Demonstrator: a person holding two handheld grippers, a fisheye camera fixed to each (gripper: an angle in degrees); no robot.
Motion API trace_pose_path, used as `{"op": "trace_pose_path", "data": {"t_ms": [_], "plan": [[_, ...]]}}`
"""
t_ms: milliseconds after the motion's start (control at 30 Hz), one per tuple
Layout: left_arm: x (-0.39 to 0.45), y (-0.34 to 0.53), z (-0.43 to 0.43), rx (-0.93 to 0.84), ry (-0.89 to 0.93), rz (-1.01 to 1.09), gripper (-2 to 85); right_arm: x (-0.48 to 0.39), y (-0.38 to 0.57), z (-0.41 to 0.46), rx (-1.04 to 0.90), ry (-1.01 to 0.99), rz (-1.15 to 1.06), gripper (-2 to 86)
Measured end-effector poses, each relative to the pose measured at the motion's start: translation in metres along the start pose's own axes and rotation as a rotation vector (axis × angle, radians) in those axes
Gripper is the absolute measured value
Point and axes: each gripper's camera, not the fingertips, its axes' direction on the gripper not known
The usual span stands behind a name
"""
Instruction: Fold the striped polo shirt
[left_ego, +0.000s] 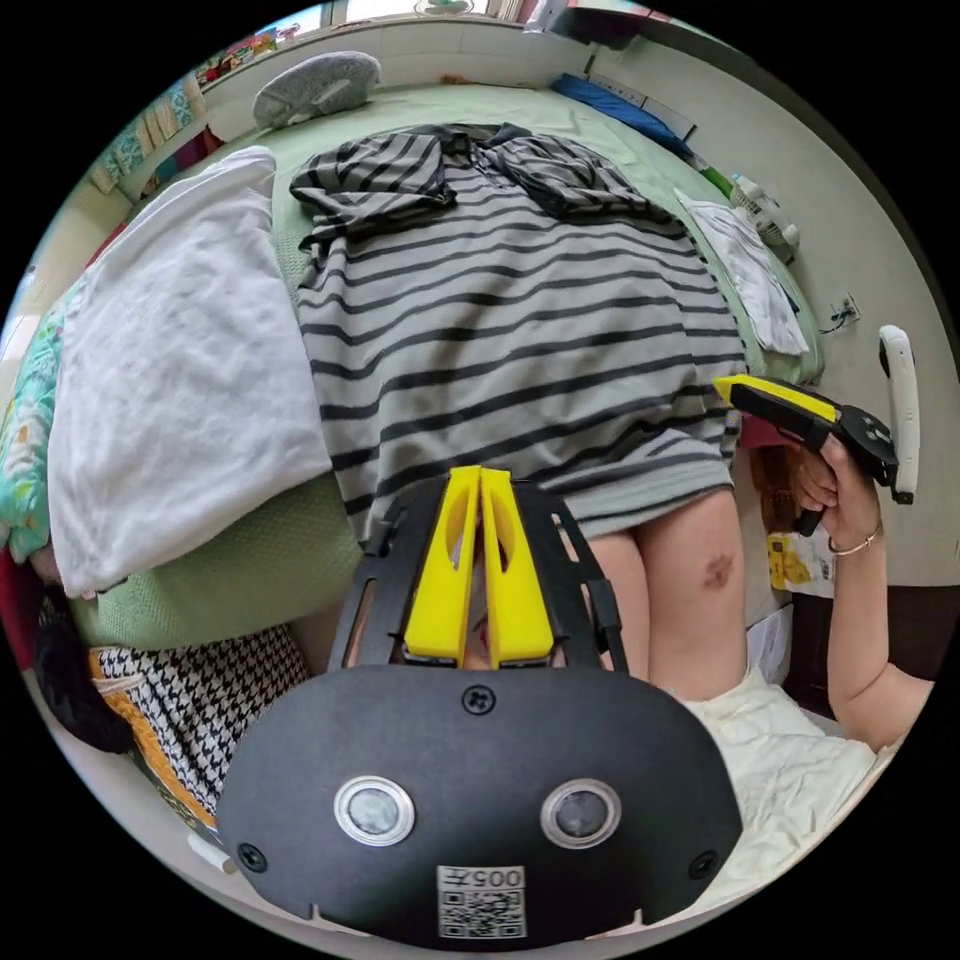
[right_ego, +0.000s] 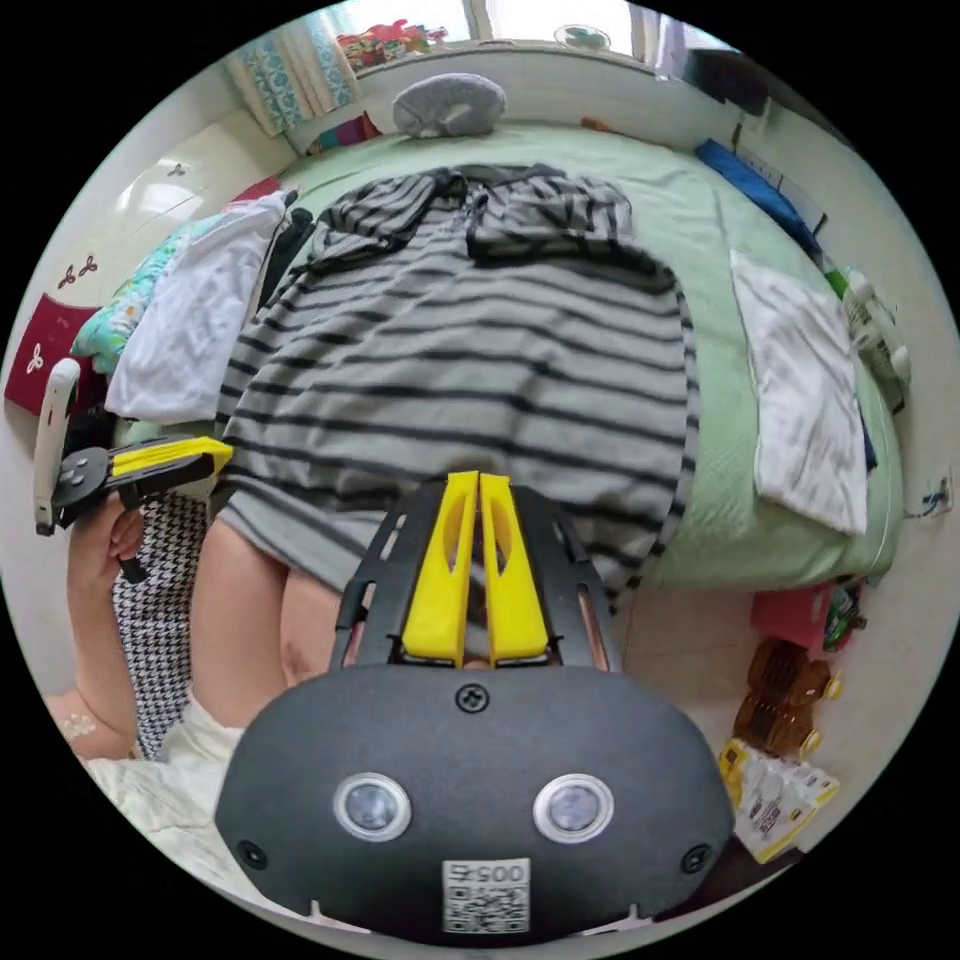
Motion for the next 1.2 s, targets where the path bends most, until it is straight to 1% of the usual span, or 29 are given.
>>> {"op": "trace_pose_path", "data": {"t_ms": [100,133,200,267,367,433,467,500,533,567,667,767,833,867,933,1000,1067,1167,1200], "plan": [[-0.001,-0.033,0.015,0.015,-0.005,-0.011,-0.6,-0.014,-0.053,0.002,0.119,0.037,-0.144,9.1],[0.0,-0.044,0.028,-0.005,-0.001,-0.017,-0.6,-0.018,-0.075,0.006,0.153,0.046,-0.194,11.8],[0.001,-0.056,0.053,-0.067,0.013,-0.022,-0.6,-0.022,-0.108,0.019,0.154,0.065,-0.233,12.7],[0.004,-0.058,0.069,-0.067,0.01,-0.024,-0.6,-0.025,-0.138,0.036,0.134,0.092,-0.276,13.0],[0.004,-0.052,0.076,-0.022,0.03,-0.044,-0.5,-0.029,-0.174,0.072,0.054,0.164,-0.339,12.1],[0.004,-0.054,0.082,-0.022,0.048,-0.033,-0.5,-0.031,-0.19,0.099,-0.036,0.215,-0.381,9.8],[0.004,-0.055,0.084,-0.028,0.055,-0.031,-0.5,-0.031,-0.192,0.103,-0.046,0.22,-0.388,9.0],[0.003,-0.059,0.087,-0.041,0.07,-0.024,-0.5,-0.03,-0.195,0.104,-0.038,0.203,-0.399,7.3],[0.004,-0.062,0.09,-0.052,0.077,-0.014,-0.5,-0.027,-0.199,0.1,-0.038,0.196,-0.392,3.5],[0.004,-0.063,0.091,-0.056,0.079,-0.008,-0.5,-0.024,-0.201,0.098,-0.033,0.217,-0.375,1.6],[0.011,-0.067,0.097,-0.064,0.059,0.014,-0.5,0.002,-0.215,0.07,0.026,0.25,-0.34,0.3],[0.017,-0.071,0.104,-0.068,0.047,0.006,-0.5,0.066,-0.239,0.031,0.069,0.257,-0.145,0.2],[0.017,-0.073,0.109,-0.07,0.066,-0.011,-0.4,0.139,-0.254,0.004,0.095,0.271,0.091,0.4],[0.017,-0.074,0.11,-0.069,0.071,-0.015,-0.4,0.159,-0.255,-0.002,0.1,0.277,0.159,0.5],[0.018,-0.073,0.114,-0.056,0.084,-0.026,-0.4,0.227,-0.247,-0.016,0.077,0.234,0.383,2.1],[0.022,-0.073,0.116,-0.043,0.08,-0.028,-0.4,0.256,-0.23,-0.023,0.086,0.23,0.496,3.5],[0.026,-0.073,0.119,-0.035,0.067,-0.029,-0.4,0.259,-0.213,-0.025,0.132,0.262,0.506,4.0],[0.037,-0.076,0.123,-0.032,0.027,-0.018,-0.4,0.229,-0.197,0.0,0.05,0.218,0.338,5.5],[0.042,-0.077,0.124,-0.032,0.007,-0.011,-0.4,0.206,-0.189,0.011,0.024,0.209,0.259,5.9]]}}
